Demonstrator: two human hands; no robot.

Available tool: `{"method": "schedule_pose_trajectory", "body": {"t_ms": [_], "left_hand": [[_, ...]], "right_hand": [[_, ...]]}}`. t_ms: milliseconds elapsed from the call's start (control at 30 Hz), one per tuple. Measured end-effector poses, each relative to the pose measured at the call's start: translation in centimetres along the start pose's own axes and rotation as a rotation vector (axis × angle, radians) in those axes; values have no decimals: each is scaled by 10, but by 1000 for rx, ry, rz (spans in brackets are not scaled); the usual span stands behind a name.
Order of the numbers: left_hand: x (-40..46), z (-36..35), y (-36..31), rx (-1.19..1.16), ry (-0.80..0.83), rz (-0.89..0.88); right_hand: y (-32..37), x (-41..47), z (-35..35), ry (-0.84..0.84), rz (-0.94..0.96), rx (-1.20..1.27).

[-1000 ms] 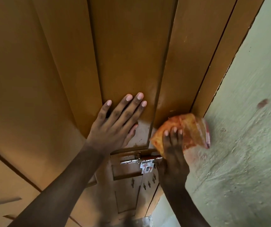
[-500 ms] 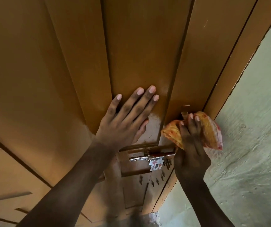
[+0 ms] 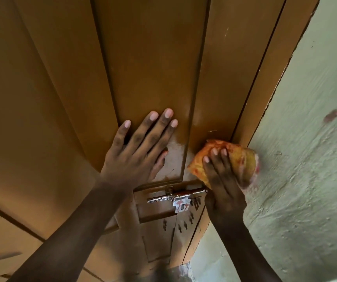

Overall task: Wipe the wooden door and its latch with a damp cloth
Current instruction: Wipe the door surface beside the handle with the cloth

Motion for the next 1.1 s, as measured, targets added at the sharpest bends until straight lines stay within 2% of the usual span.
{"method": "schedule_pose_trajectory", "body": {"t_ms": [133,167,367,433,533,567,633,700,767,833,933,1000,1100], "left_hand": [[1,1,1,-1,-7,4],[1,0,1,-2,-3,2],[1,-2,1,34,19,7],[3,0,1,40,16,5],[2,-1,0,15,22,10],[2,-3,0,15,27,13],[1,-4,0,9,35,11],[1,-3,1,13,31,16],[2,-1,1,24,37,14],[3,-1,0,23,38,8],[1,-2,0,11,34,1],[1,-3,0,22,28,-2],[3,-3,-1,15,20,-11]], "right_hand": [[-20,32,20,-261,-280,-2],[-22,40,17,-274,-308,2],[-3,8,8,-2,-16,-17],[-13,8,17,-32,-79,-21],[-36,27,24,-207,-347,42],[-35,34,21,-243,-379,65],[-19,40,13,-226,-309,50],[-3,25,4,-92,-155,8],[-7,2,7,-14,-96,-14],[-25,-7,17,-58,-193,-15],[-46,5,26,-254,-450,100],[-31,26,21,-305,-436,131],[-2,30,8,-173,-236,2]]}}
Point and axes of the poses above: each hand's wrist, its own x-axis towards the middle knuckle, its own z-axis out of the back of the hand, y = z × x, the point moved 9 cm from there along x, towards the middle knuckle, and after that the axes turned 7 degrees about x, right-handed, at the moved point
